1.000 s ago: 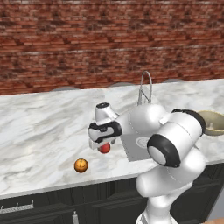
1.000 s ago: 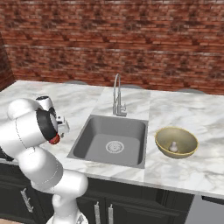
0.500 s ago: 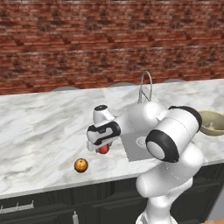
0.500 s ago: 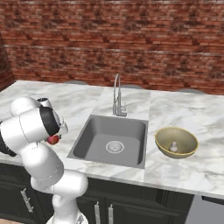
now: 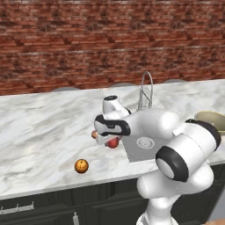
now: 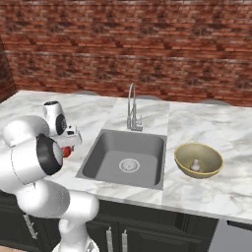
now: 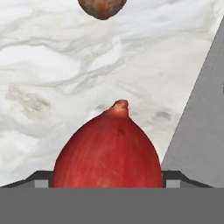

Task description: There is a mixed pile of frozen fruits and vegetables on the counter. Locate all the frozen vegetables and place the items in a bowl on the counter. Take all the frozen fruits and defrost them in a running sink.

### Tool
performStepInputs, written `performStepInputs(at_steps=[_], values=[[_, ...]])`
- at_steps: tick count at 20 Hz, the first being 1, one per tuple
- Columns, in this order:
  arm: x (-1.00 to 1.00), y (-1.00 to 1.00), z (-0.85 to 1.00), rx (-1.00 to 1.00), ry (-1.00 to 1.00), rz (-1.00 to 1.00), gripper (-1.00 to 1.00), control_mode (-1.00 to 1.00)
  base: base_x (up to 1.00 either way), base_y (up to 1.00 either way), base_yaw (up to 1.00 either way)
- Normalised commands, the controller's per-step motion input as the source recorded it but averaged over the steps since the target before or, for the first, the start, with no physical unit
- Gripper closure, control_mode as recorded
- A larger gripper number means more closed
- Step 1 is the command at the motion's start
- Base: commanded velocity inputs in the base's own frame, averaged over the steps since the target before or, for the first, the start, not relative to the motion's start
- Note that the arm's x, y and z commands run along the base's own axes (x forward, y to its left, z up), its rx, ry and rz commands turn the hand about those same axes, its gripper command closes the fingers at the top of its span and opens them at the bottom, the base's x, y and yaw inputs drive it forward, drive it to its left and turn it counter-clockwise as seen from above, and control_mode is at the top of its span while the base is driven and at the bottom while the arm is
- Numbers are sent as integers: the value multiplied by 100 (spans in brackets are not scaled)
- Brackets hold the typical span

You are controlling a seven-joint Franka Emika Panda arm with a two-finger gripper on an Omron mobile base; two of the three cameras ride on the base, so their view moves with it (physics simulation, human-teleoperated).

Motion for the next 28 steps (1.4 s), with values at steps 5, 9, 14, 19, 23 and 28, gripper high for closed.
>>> performStepInputs(at_steps=[5,9,14,19,23,28], values=[[-23,-72,75,0,-3,-3,100,-100,0,0,0],[-16,-79,61,0,1,-13,100,-100,0,0,0],[-8,-83,36,-1,1,-14,100,-100,0,0,0],[-4,-86,22,-3,0,-11,100,-100,0,0,0],[-1,-90,19,-2,0,-11,100,-100,0,0,0],[0,-93,13,-1,0,-9,100,-100,0,0,0]])
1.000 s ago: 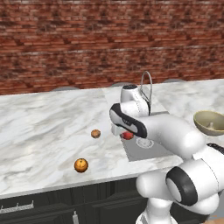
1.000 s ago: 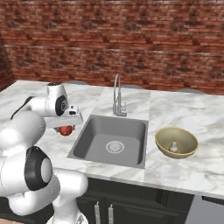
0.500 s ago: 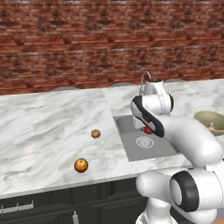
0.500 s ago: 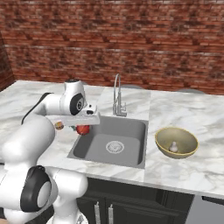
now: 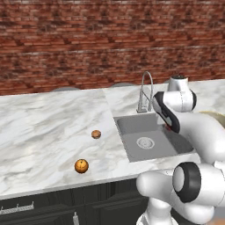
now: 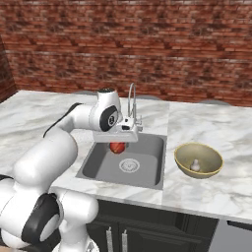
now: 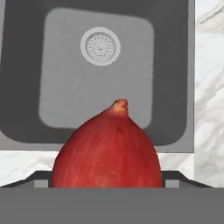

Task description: There is a mixed pile of frozen fruits and vegetables on the counter. Locate all the frozen vegetables and place the items in a bowl on the counter. Take all the frozen fruits and defrost them in a running sink.

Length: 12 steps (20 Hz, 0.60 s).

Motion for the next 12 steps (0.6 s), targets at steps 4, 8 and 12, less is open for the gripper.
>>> performStepInputs(at_steps=[4,8,12], values=[[1,-98,15,0,0,-8,100,-100,0,0,0],[4,-95,8,1,0,-7,100,-100,0,0,0],[12,-99,6,5,0,-7,100,-100,0,0,0]])
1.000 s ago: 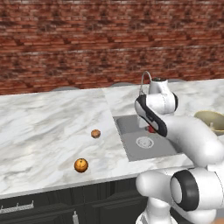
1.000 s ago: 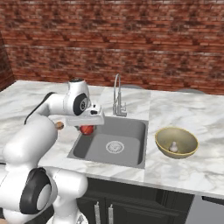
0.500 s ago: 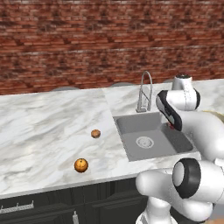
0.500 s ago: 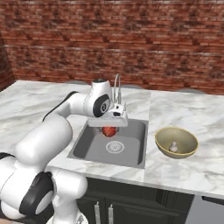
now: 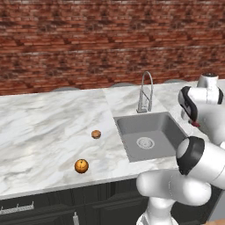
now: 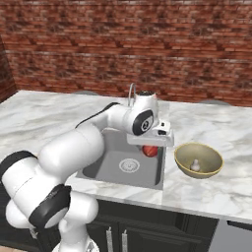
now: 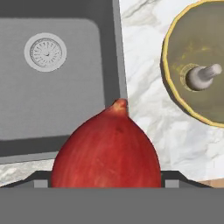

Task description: There is a mixed pile of frozen fruits and vegetables on the counter. Locate all the frozen vegetables and place the items in a bowl on the counter. Take all the frozen fruits and defrost them in a running sink.

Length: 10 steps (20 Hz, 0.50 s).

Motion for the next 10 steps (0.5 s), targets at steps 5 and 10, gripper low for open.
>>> performStepInputs(at_steps=[5,10], values=[[19,-99,1,8,1,-5,100,-100,0,0,0],[27,-94,1,9,1,-6,100,-100,0,0,0]])
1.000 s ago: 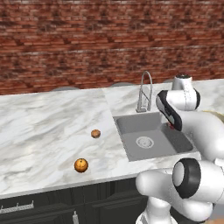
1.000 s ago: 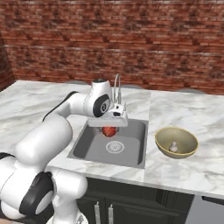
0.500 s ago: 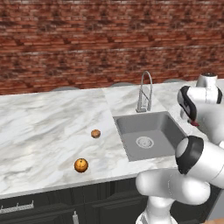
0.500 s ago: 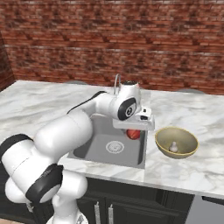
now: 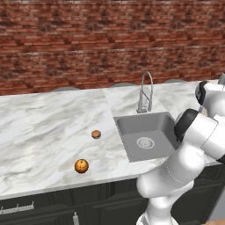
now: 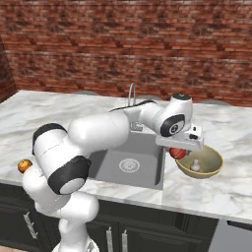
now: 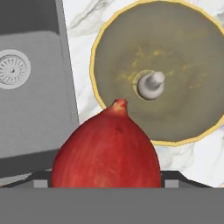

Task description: There is a mixed pile of frozen fruits and vegetables on the counter. Locate all the frozen vegetables and place the items in a bowl on the counter. Take all the frozen fruits and defrost them in a running sink.

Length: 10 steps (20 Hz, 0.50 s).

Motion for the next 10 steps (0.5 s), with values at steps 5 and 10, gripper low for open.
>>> performStepInputs(at_steps=[5,10], values=[[49,-83,-7,11,5,-5,100,-100,0,0,0],[39,-36,-14,8,6,4,100,-100,0,0,0]])
